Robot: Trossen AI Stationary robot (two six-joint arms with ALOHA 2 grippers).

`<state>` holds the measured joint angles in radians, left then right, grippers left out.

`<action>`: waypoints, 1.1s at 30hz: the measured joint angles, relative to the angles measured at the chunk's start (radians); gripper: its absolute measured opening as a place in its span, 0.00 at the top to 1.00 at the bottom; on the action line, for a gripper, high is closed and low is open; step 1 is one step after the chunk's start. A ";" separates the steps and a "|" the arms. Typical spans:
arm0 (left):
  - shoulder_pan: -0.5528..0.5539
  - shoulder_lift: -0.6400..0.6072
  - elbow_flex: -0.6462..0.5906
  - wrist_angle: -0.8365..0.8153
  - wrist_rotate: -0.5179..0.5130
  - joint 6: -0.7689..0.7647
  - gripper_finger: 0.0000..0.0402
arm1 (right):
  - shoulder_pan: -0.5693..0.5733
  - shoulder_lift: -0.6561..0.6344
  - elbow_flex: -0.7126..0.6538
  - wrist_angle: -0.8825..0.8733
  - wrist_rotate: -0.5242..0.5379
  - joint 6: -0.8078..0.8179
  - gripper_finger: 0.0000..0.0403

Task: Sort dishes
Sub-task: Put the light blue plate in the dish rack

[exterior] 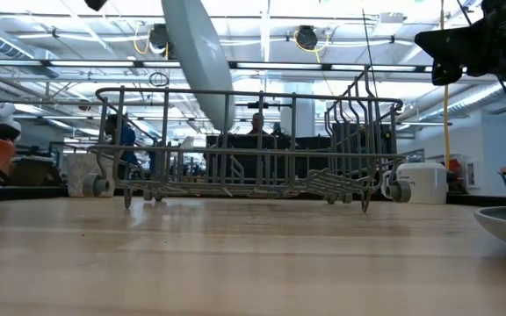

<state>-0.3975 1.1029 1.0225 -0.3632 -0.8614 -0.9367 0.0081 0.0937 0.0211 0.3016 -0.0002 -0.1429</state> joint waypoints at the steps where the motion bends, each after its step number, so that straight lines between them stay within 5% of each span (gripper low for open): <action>1: 0.010 0.014 0.000 0.026 0.012 0.003 1.00 | 0.000 0.000 0.000 0.000 0.000 0.000 0.98; 14: 0.144 0.163 0.000 0.202 0.215 -0.094 1.00 | 0.000 0.000 0.000 0.000 -0.001 0.003 0.98; 33: 0.163 0.212 0.032 0.243 0.232 -0.155 1.00 | 0.000 0.000 0.000 0.000 -0.005 0.034 0.98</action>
<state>-0.2344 1.3145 1.0546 -0.1204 -0.6297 -1.0912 0.0078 0.0940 0.0208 0.3012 -0.0051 -0.1085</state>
